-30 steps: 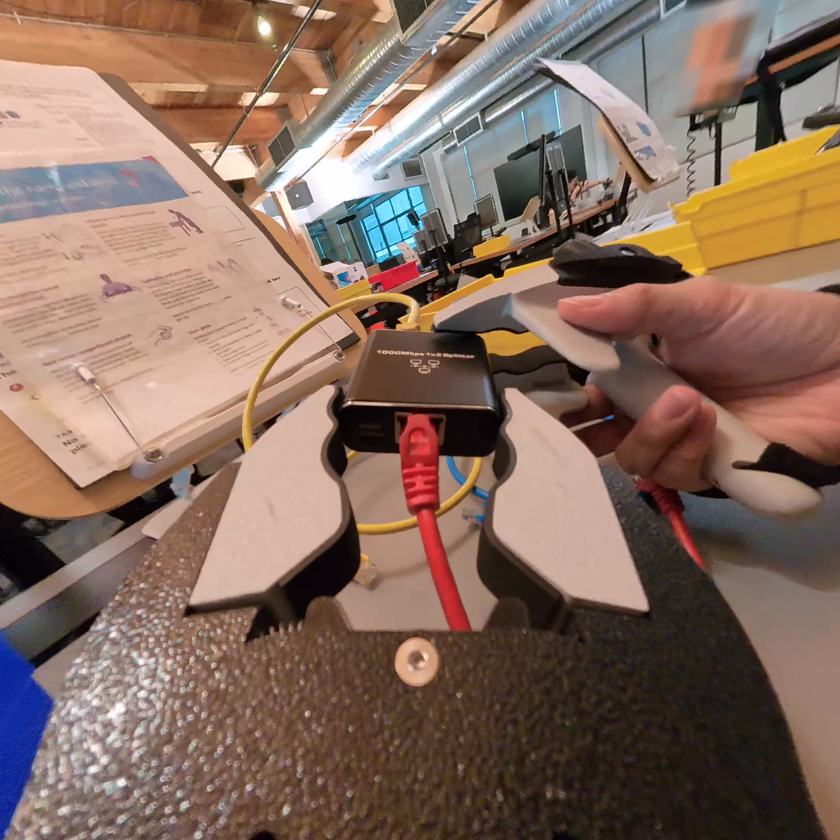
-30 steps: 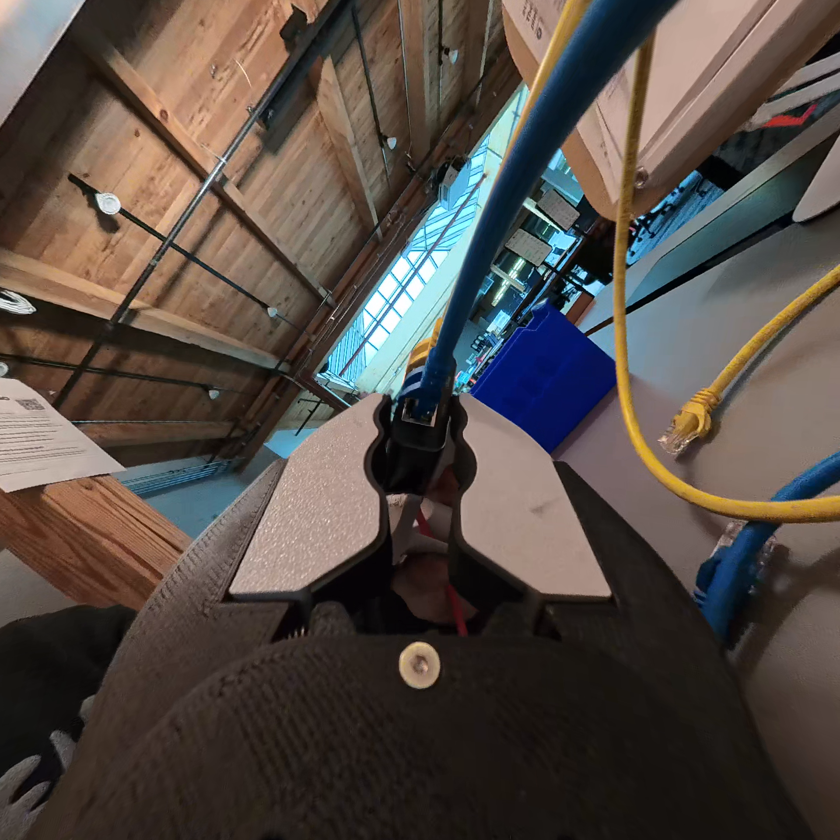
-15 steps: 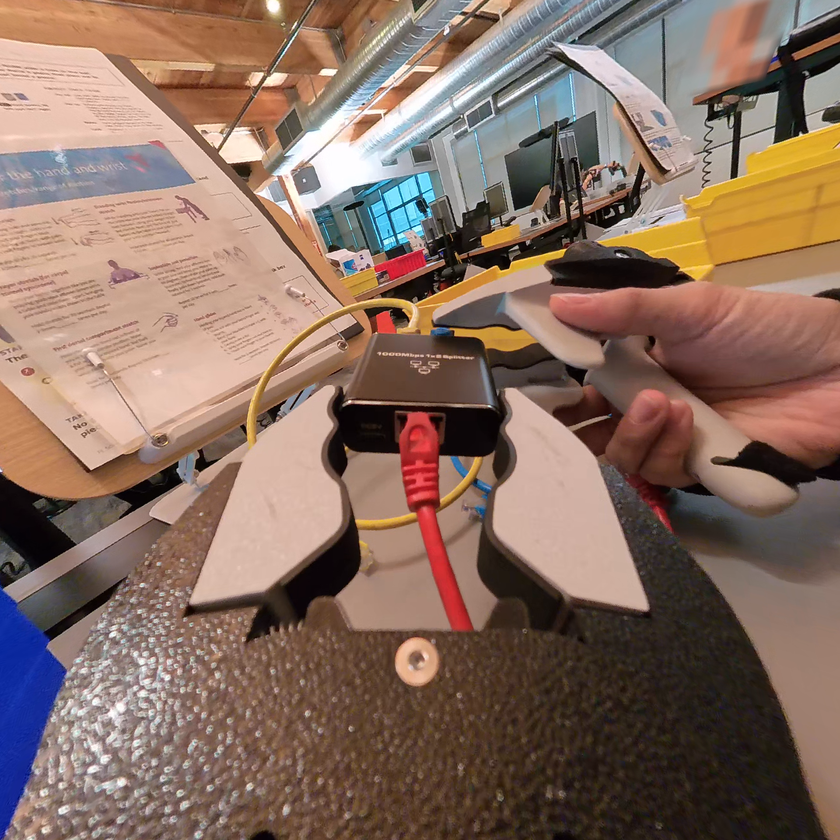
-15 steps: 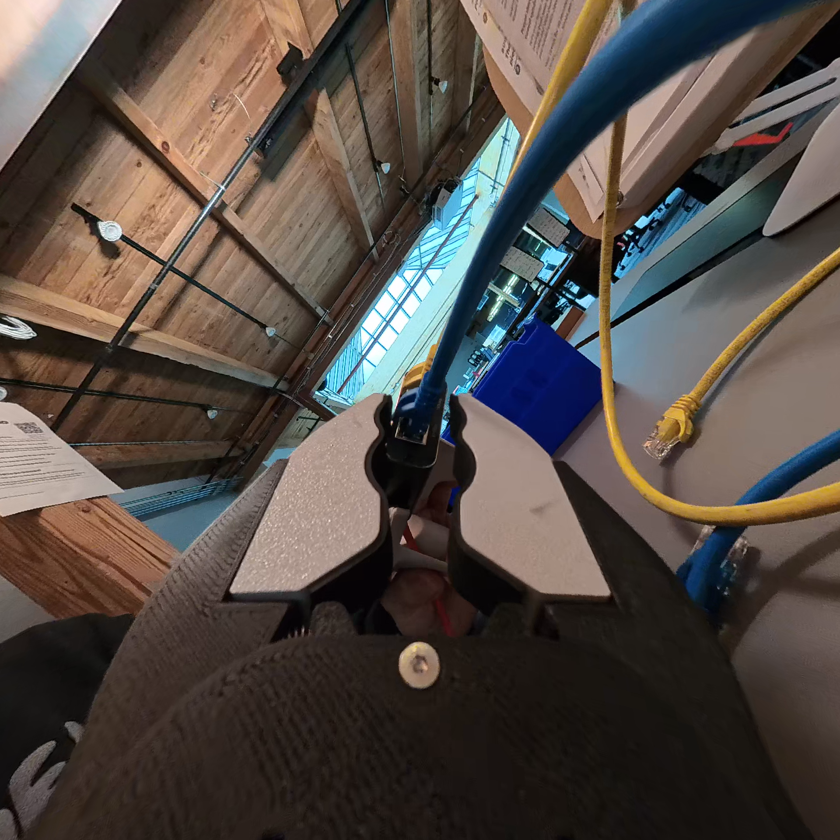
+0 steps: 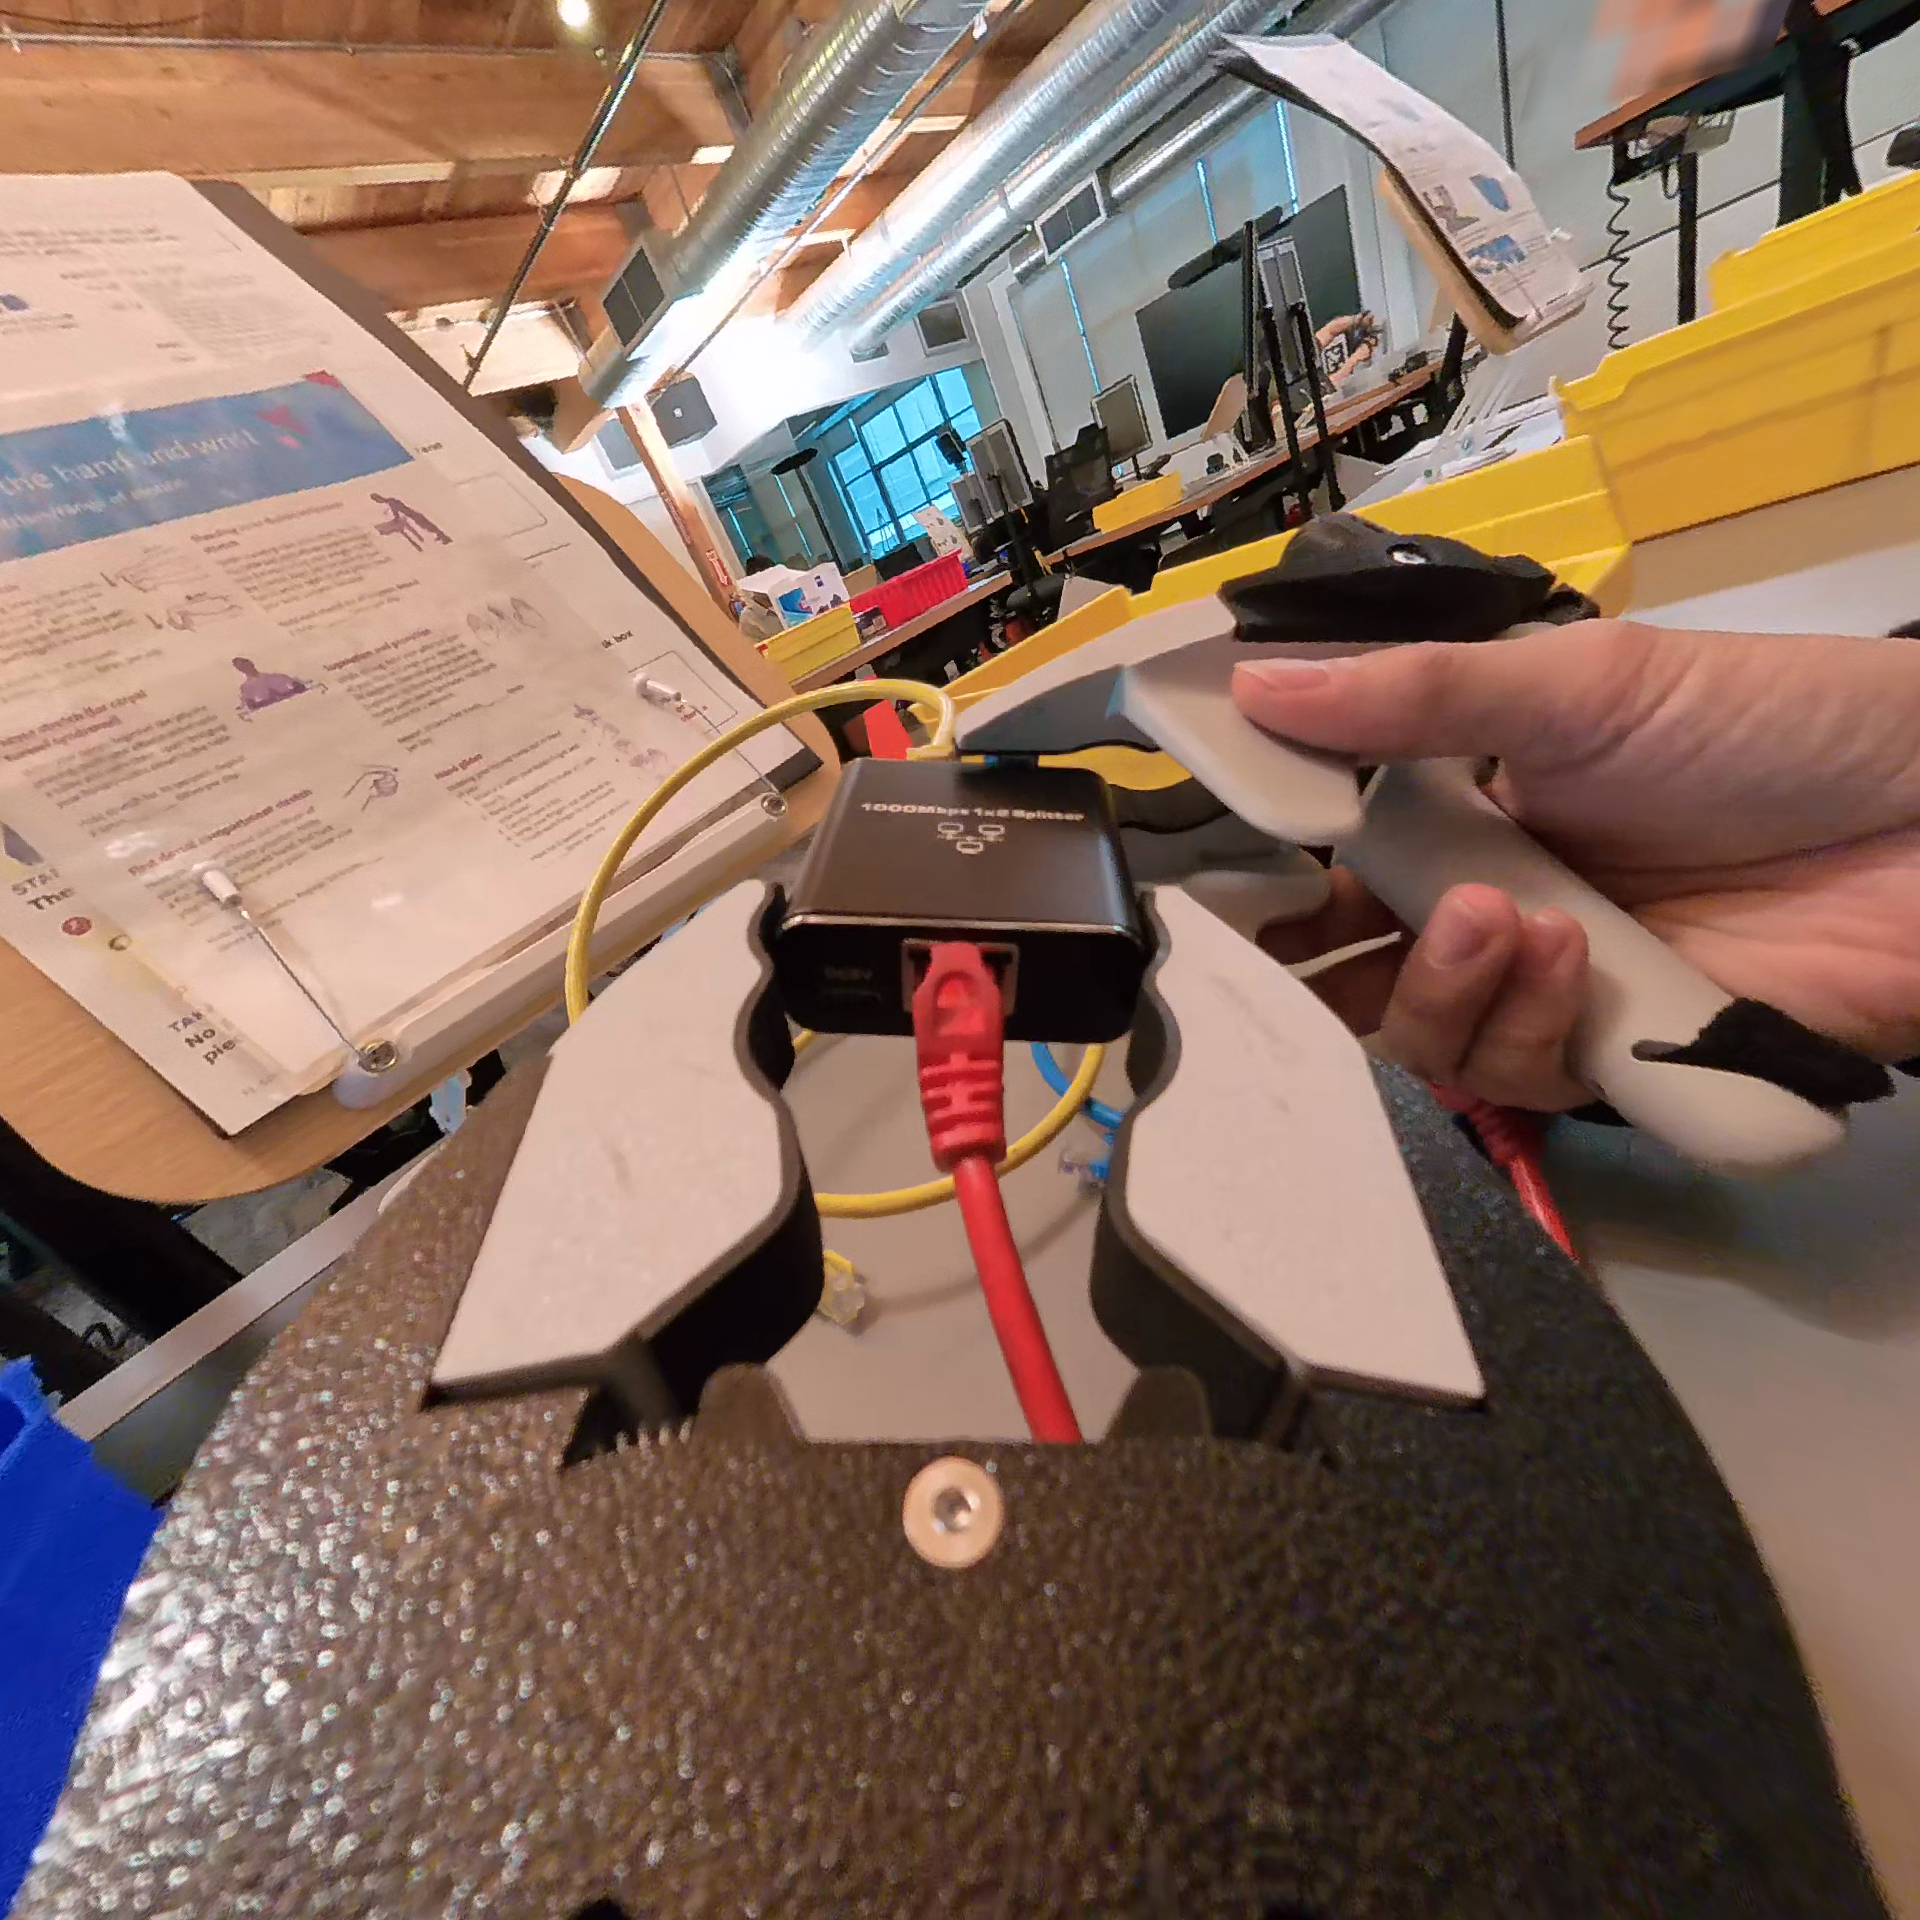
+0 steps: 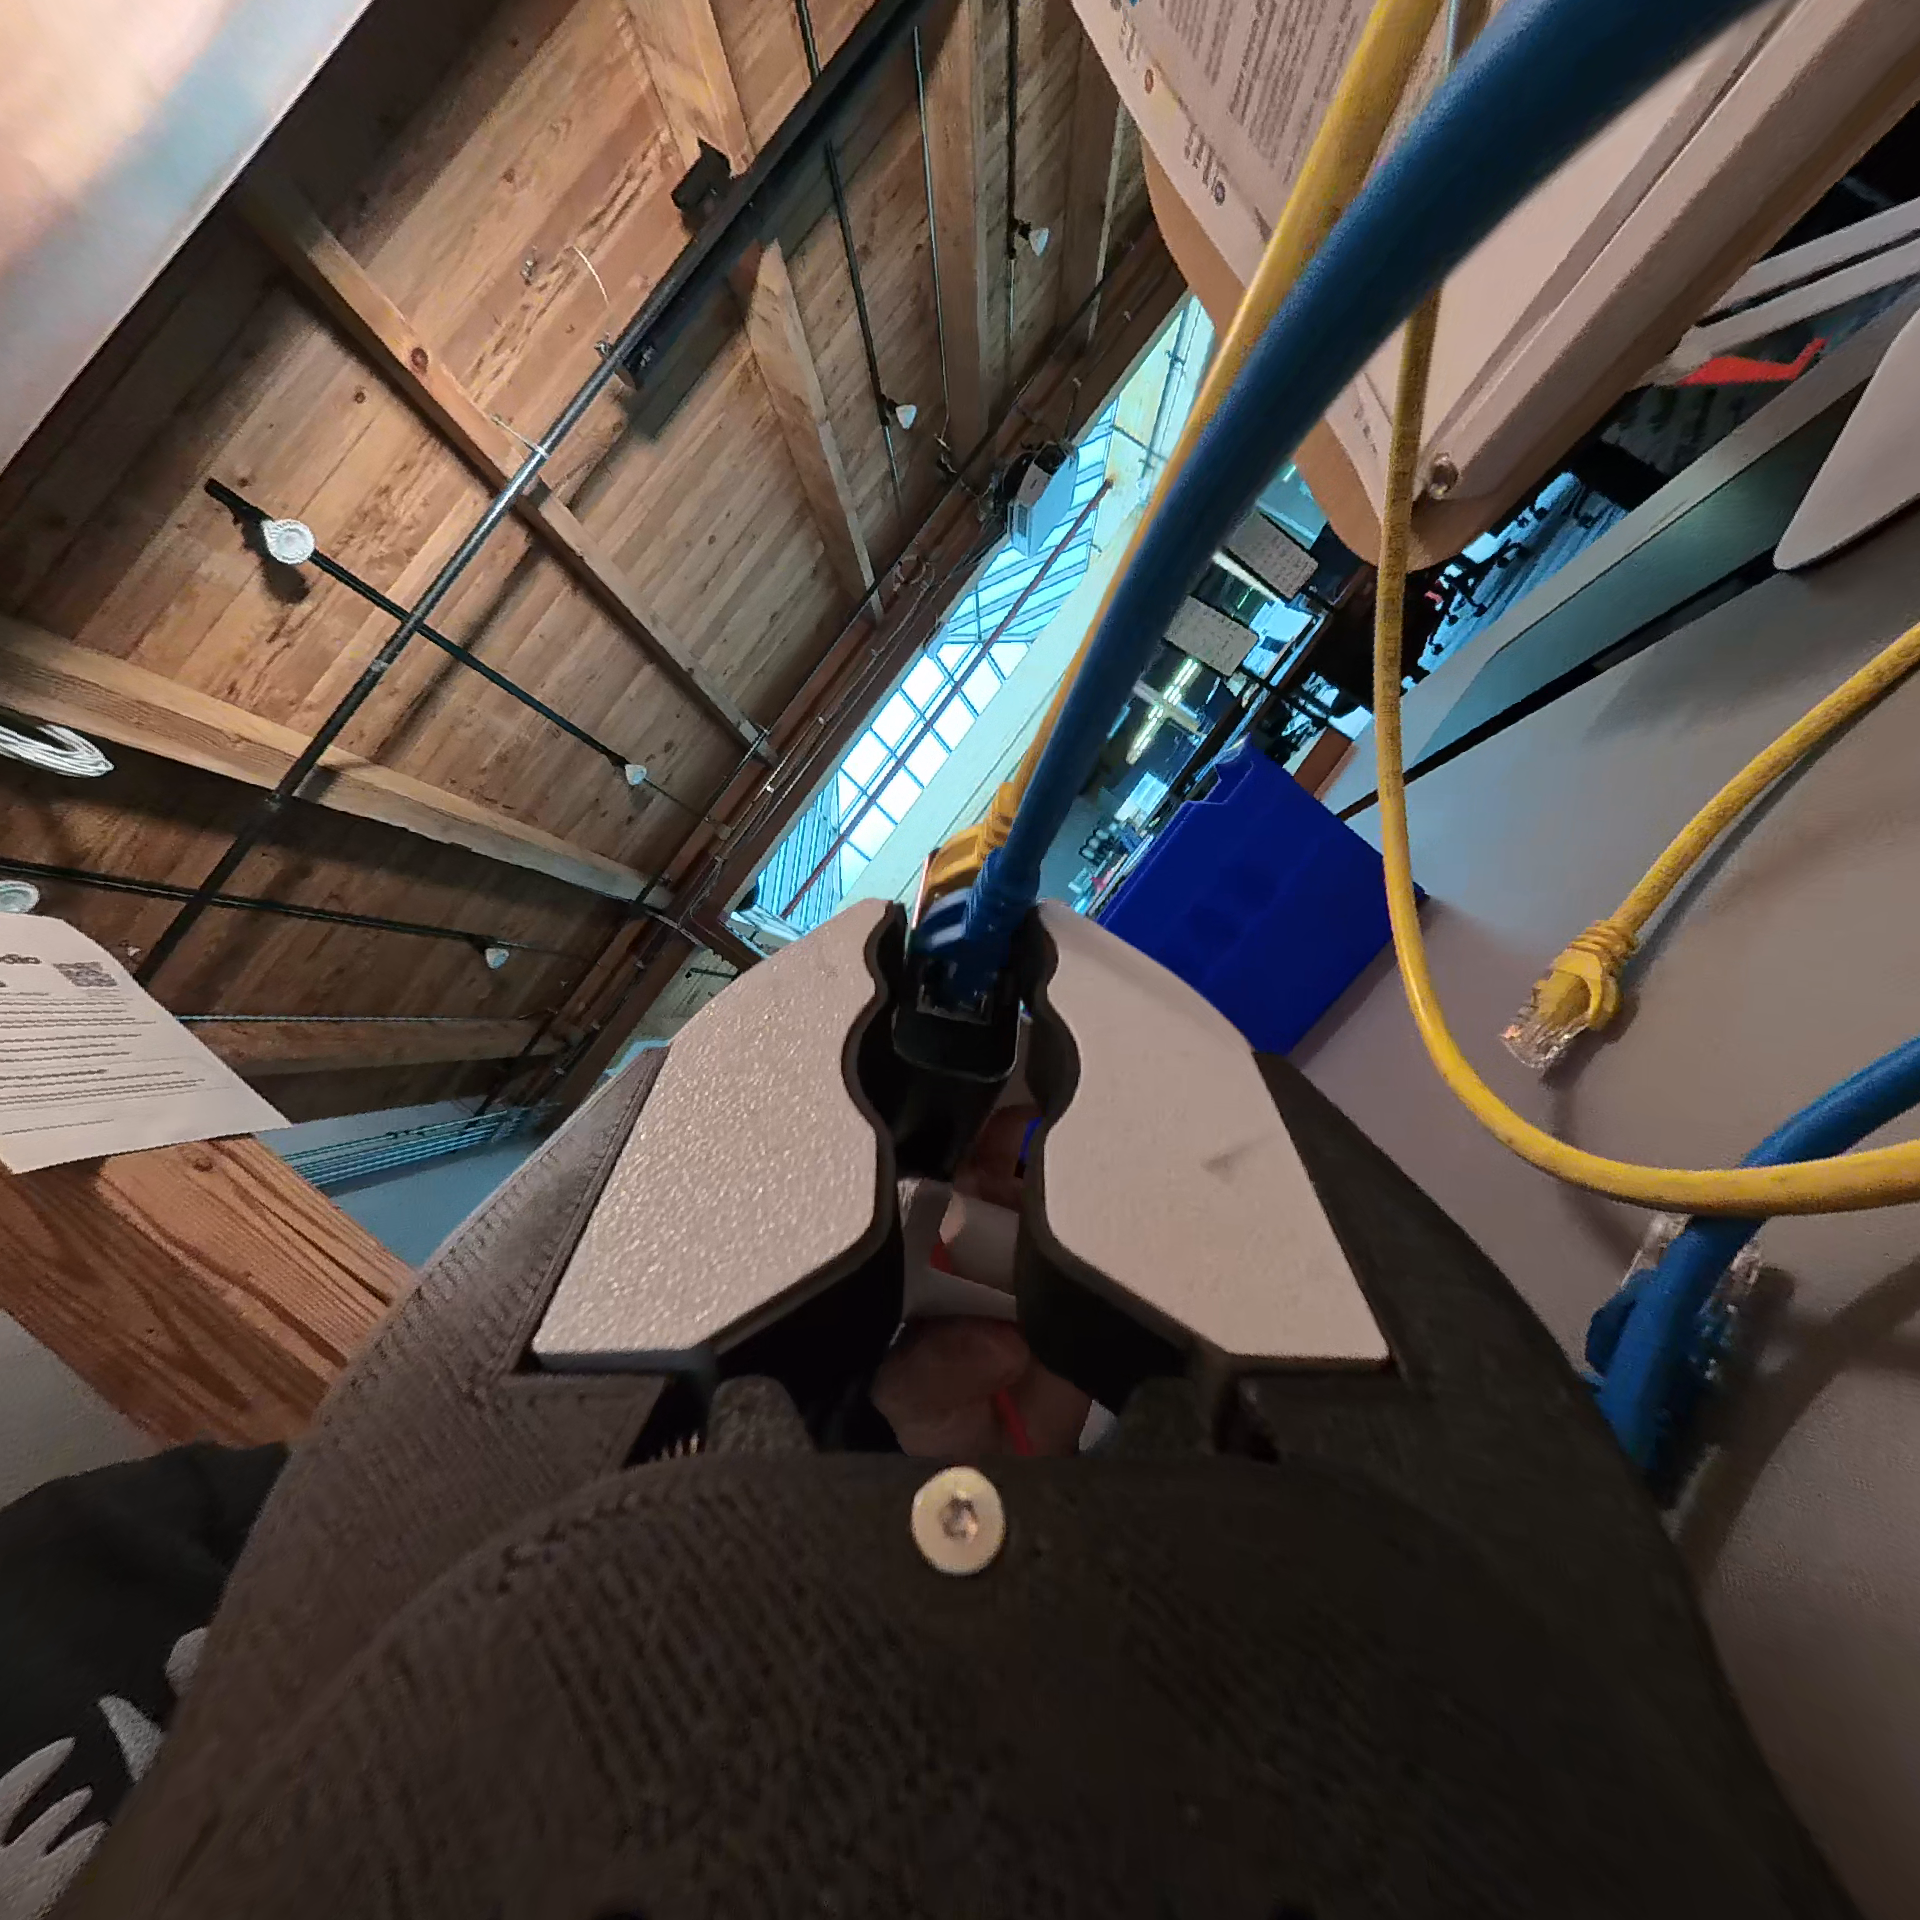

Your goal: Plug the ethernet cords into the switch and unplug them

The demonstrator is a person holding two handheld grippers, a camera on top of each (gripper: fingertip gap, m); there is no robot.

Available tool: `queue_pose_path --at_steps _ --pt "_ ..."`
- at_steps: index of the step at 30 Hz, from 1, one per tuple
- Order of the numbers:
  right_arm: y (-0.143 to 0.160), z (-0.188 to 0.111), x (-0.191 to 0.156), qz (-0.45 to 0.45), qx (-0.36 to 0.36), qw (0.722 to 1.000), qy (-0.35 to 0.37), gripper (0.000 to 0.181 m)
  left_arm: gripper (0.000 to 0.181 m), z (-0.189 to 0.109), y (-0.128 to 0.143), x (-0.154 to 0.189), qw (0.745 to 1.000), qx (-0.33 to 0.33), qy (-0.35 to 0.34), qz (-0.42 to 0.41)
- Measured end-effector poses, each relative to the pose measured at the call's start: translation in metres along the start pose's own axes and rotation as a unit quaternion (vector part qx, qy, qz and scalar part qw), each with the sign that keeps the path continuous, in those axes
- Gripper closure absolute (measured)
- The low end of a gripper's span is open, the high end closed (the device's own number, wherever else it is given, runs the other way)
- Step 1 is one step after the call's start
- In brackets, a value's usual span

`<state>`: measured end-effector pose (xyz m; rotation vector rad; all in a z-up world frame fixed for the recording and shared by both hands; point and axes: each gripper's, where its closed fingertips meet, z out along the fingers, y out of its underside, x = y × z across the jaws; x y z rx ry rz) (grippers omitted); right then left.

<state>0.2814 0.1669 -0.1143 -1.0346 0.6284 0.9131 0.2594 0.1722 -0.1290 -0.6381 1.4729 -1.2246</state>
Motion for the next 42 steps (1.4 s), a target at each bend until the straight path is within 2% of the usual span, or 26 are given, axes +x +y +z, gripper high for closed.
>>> queue_pose_path --at_steps 10,17,37,42 --pt "0.0 -0.005 -0.009 -0.011 0.019 1.0 -0.005 0.161 0.119 -0.002 -0.006 0.009 1.0 0.014 0.001 0.005" --pt "0.007 -0.001 -0.011 -0.01 0.0 1.0 -0.011 0.161 0.119 -0.01 -0.006 0.008 1.0 0.006 -0.016 0.006" --pt "0.008 -0.003 -0.012 0.011 -0.011 1.0 -0.015 0.162 0.119 -0.011 -0.007 0.01 1.0 0.004 -0.005 0.006" --pt "0.007 -0.003 -0.014 -0.015 -0.003 1.0 -0.001 0.161 0.119 -0.011 -0.01 0.011 1.0 0.009 -0.008 0.008"
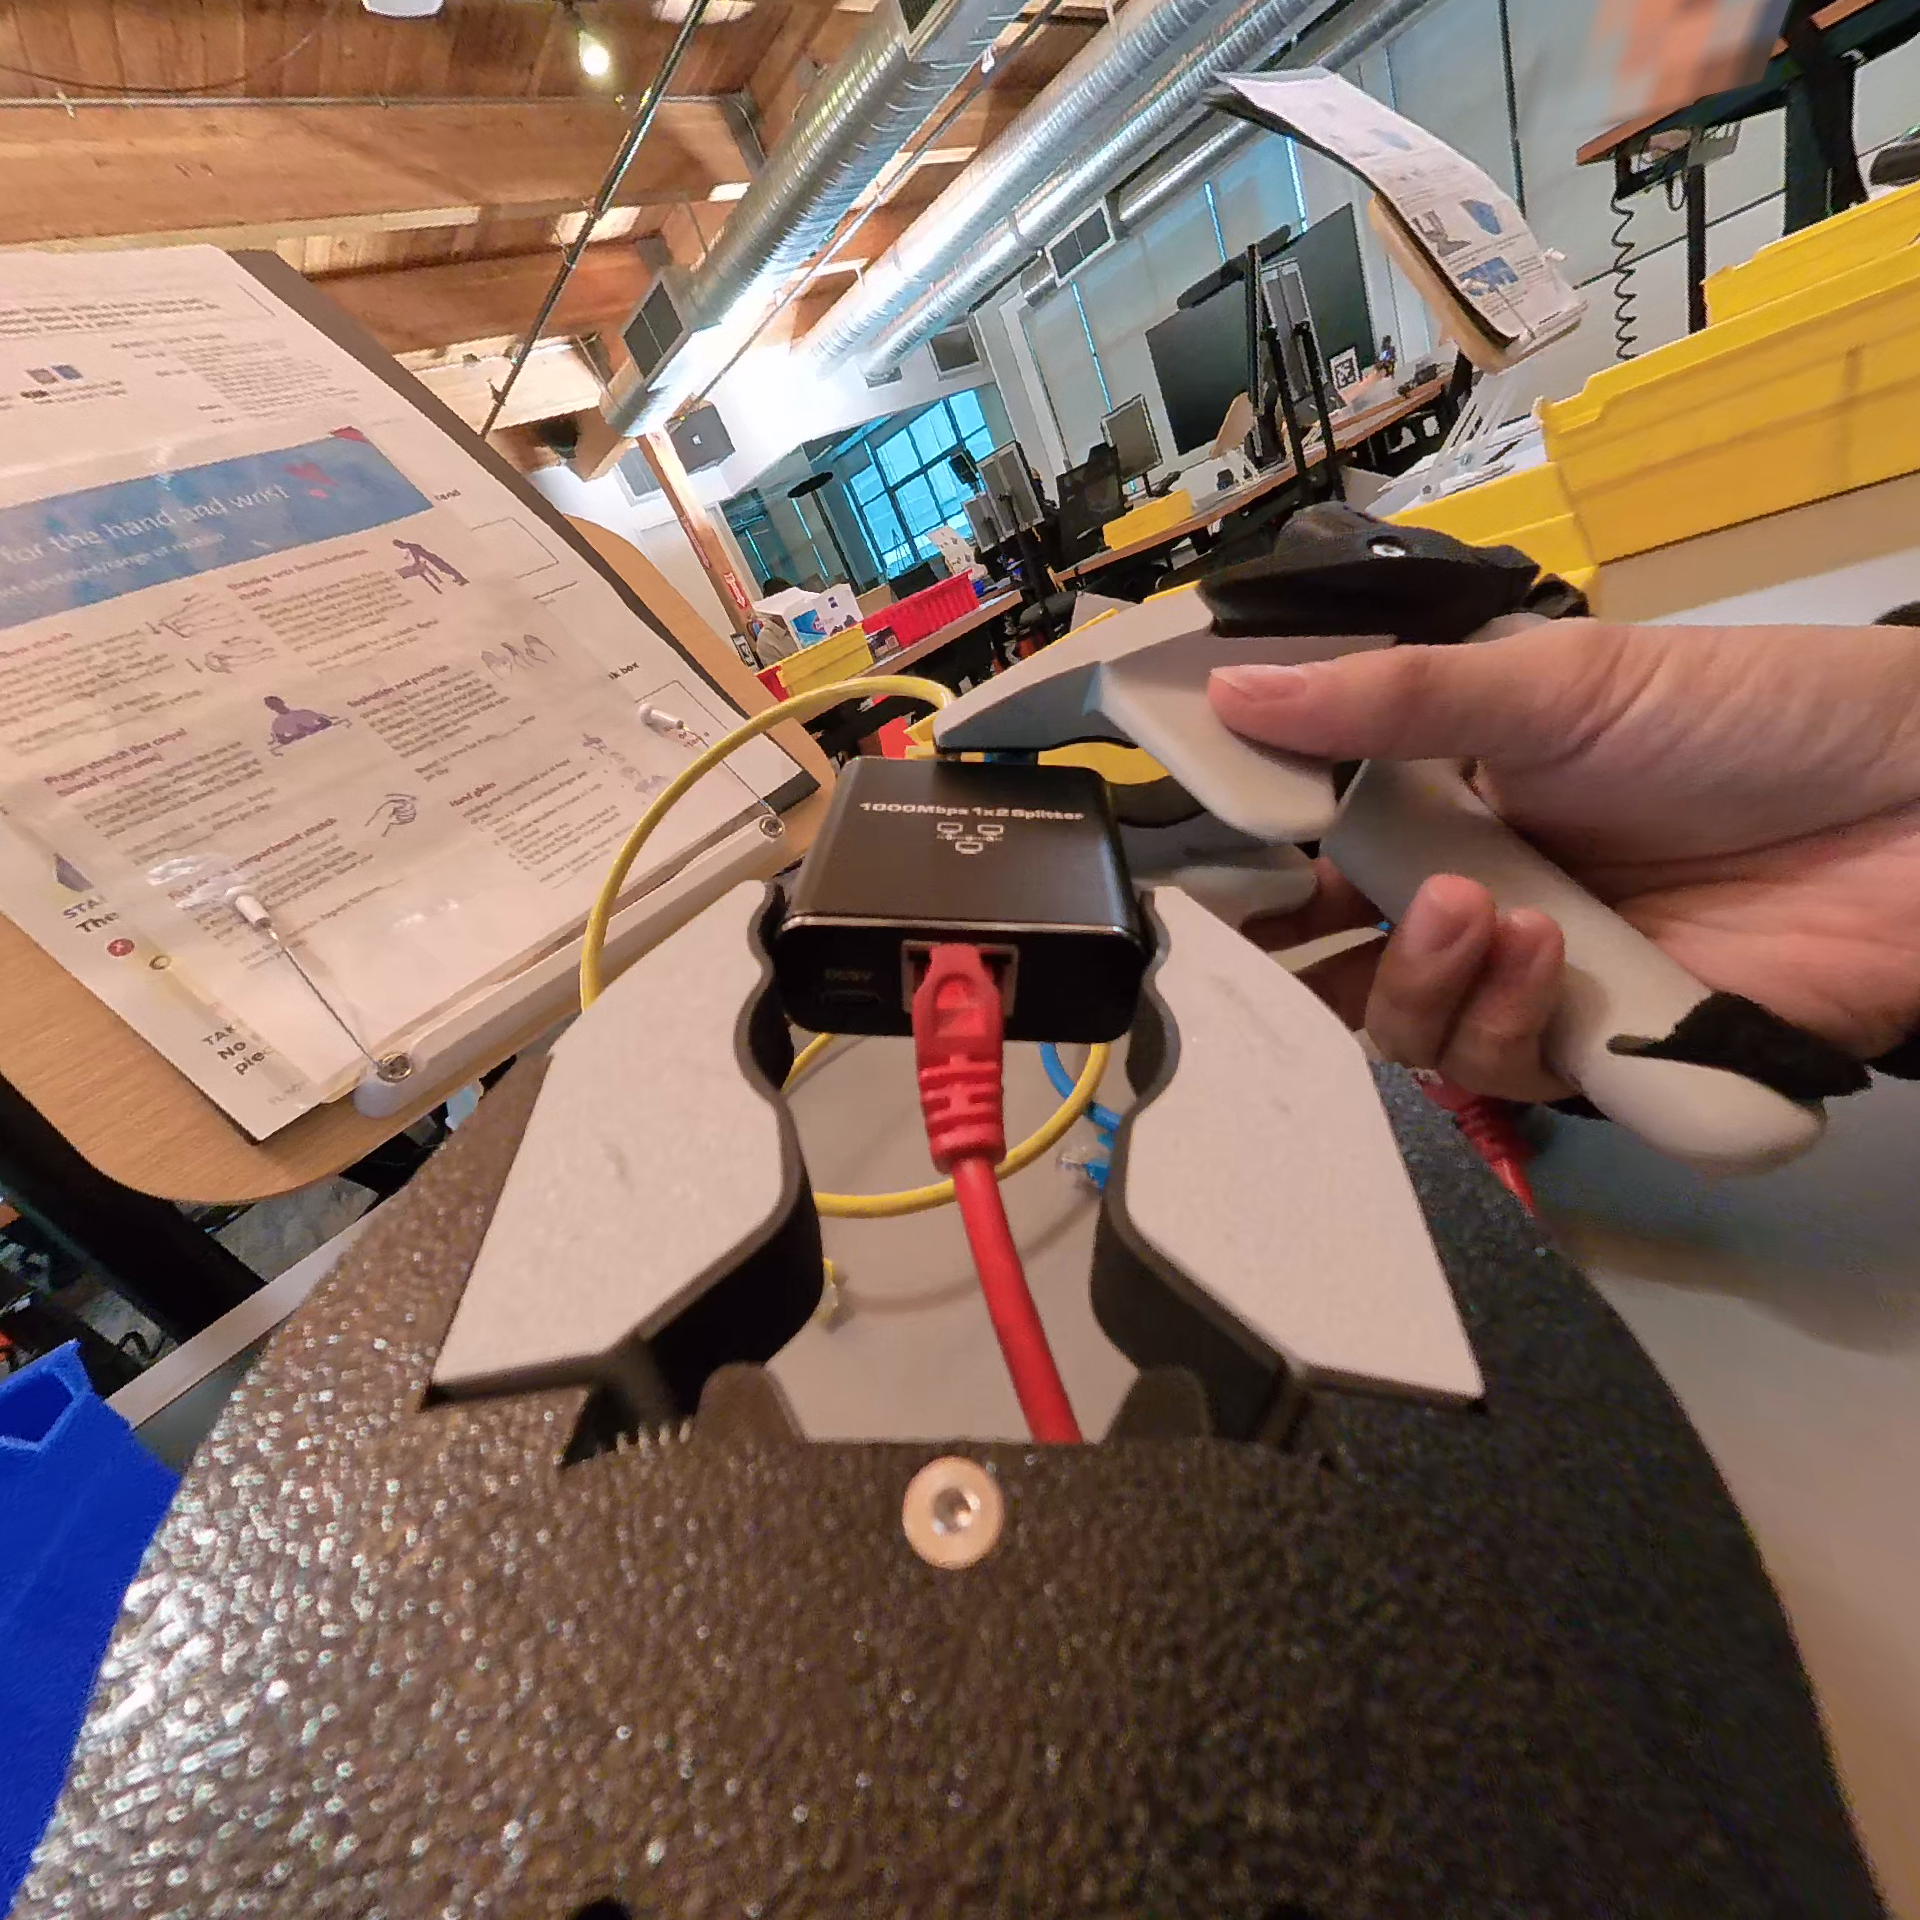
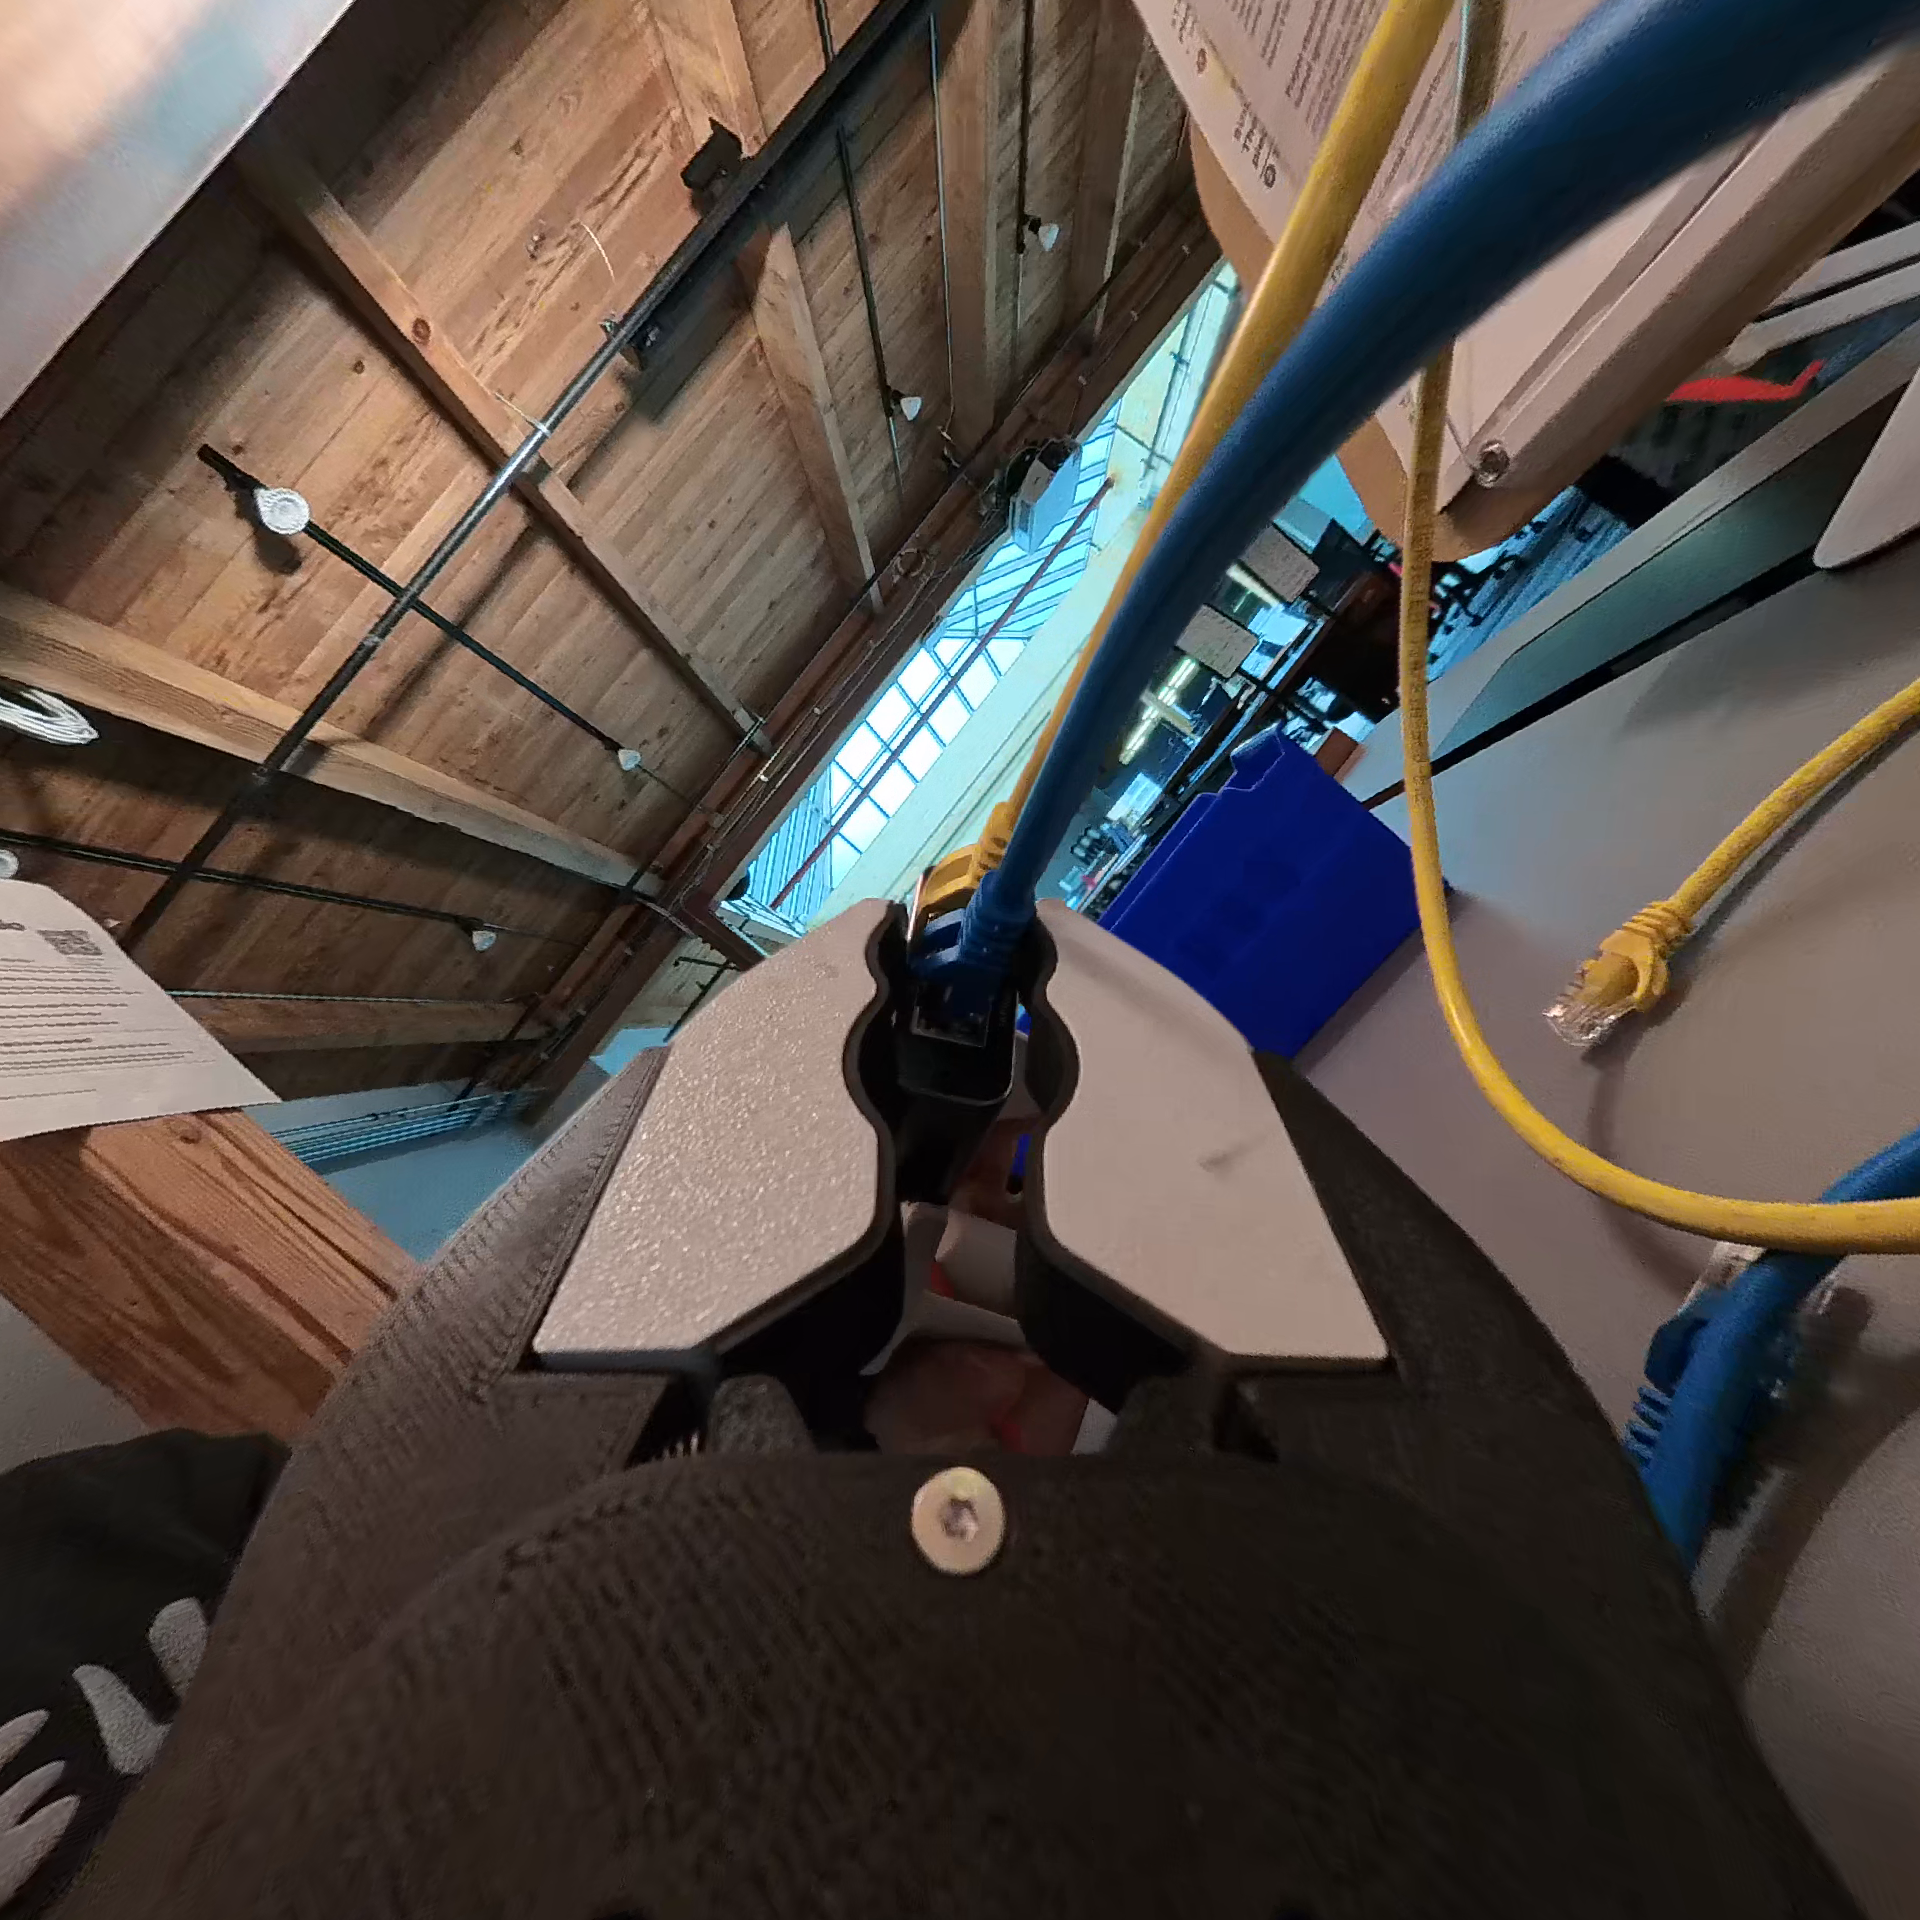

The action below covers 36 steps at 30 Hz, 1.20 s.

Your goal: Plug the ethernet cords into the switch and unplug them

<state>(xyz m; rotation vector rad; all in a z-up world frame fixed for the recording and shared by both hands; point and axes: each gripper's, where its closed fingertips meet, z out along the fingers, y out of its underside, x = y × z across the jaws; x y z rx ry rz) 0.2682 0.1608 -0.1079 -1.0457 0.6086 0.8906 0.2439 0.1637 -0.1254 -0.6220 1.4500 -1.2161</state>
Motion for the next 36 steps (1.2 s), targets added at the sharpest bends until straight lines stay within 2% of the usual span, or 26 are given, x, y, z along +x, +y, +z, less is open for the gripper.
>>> queue_pose_path --at_steps 18,24,30,36 --pt "0.005 -0.01 -0.01 0.017 -0.006 1.0 -0.02 0.162 0.119 -0.005 -0.008 0.009 1.0 0.012 0.016 -0.004" --pt "0.002 -0.015 -0.008 0.043 0.016 0.999 -0.01 0.165 0.119 -0.005 -0.008 0.007 1.0 0.011 0.009 0.003" --pt "0.005 -0.018 -0.002 0.051 0.007 0.999 0.009 0.162 0.119 -0.005 -0.005 0.002 1.0 0.004 -0.005 -0.001" --pt "0.006 -0.015 -0.004 0.061 0.016 0.998 0.001 0.166 0.119 -0.005 -0.004 0.001 1.0 0.005 -0.007 0.0"
